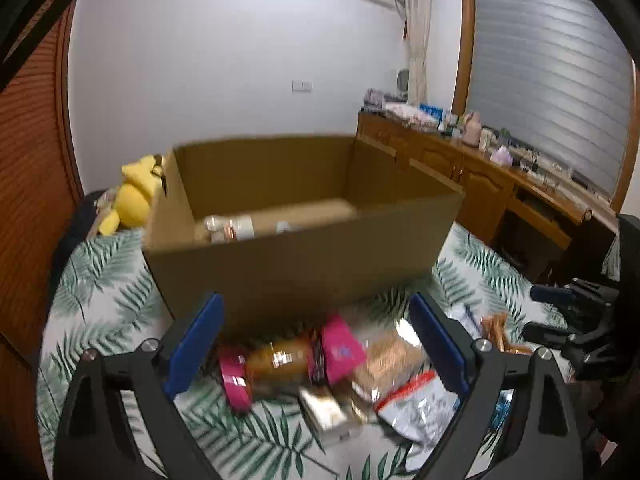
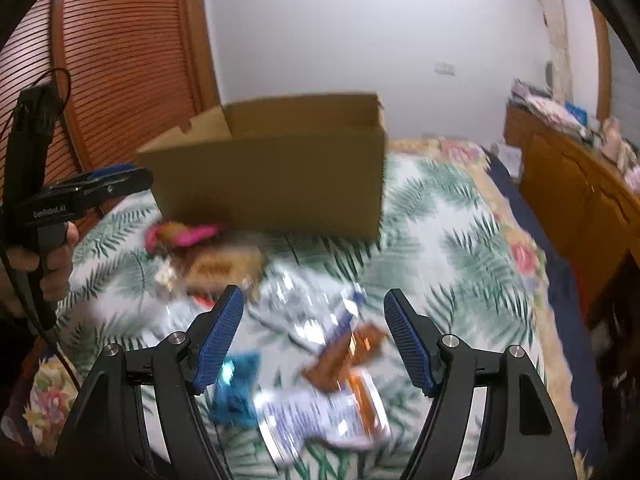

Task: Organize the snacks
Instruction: 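Move both tools back to the snack pile and grasp the white foil packet with the right tool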

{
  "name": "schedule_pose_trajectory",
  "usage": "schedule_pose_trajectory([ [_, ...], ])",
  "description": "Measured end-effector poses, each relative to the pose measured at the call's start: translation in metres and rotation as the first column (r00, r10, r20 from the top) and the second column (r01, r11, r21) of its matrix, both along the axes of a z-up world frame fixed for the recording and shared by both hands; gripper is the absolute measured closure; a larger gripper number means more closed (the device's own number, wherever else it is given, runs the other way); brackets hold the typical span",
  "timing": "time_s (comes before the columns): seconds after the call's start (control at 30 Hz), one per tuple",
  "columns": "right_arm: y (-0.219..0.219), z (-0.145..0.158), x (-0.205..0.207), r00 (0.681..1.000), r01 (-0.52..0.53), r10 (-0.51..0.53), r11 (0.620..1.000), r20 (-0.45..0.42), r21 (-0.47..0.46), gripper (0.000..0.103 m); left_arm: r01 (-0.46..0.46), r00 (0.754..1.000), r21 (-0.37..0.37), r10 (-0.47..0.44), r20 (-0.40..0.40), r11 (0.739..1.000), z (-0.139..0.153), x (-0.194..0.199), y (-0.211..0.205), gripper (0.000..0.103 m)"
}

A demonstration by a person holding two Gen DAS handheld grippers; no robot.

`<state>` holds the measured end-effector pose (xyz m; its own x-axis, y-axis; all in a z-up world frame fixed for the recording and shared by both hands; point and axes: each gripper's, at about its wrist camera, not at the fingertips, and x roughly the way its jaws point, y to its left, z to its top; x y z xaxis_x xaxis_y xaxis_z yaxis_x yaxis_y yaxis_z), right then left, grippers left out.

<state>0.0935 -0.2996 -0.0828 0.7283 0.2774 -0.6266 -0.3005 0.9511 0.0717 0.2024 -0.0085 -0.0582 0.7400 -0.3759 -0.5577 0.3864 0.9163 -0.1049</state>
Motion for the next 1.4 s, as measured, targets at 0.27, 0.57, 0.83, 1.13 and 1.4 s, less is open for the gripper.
schedule_pose_trajectory([
  [0.27, -0.021, -0.031, -0.028, 0.996, 0.044, -0.043, 0.999, -0.073, 0.006, 0.028, 0.007, 0.997, 0.036, -0.005, -0.072, 0.999, -0.036, -0.014, -0.015, 0.008],
  [0.57, -0.027, -0.042, -0.056, 0.992, 0.059, -0.051, 0.996, -0.113, 0.062, 0.028, 0.026, 0.997, 0.048, -0.022, -0.078, 0.999, -0.048, -0.039, -0.024, 0.005],
  [0.83, -0.021, -0.046, -0.061, 0.992, 0.055, -0.044, 0.994, -0.119, 0.089, 0.028, 0.042, 0.996, 0.055, -0.037, -0.086, 0.998, -0.056, -0.048, -0.034, 0.005],
  [1.13, -0.018, -0.05, -0.049, 0.989, 0.065, -0.049, 0.992, -0.142, 0.107, 0.029, 0.108, 0.982, 0.023, -0.103, -0.158, 0.994, -0.06, -0.049, -0.043, 0.005],
  [1.4, -0.022, -0.05, -0.032, 0.986, 0.09, -0.073, 0.989, -0.148, 0.116, 0.034, 0.122, 0.971, 0.007, -0.118, -0.205, 0.992, -0.063, -0.045, -0.049, 0.006],
])
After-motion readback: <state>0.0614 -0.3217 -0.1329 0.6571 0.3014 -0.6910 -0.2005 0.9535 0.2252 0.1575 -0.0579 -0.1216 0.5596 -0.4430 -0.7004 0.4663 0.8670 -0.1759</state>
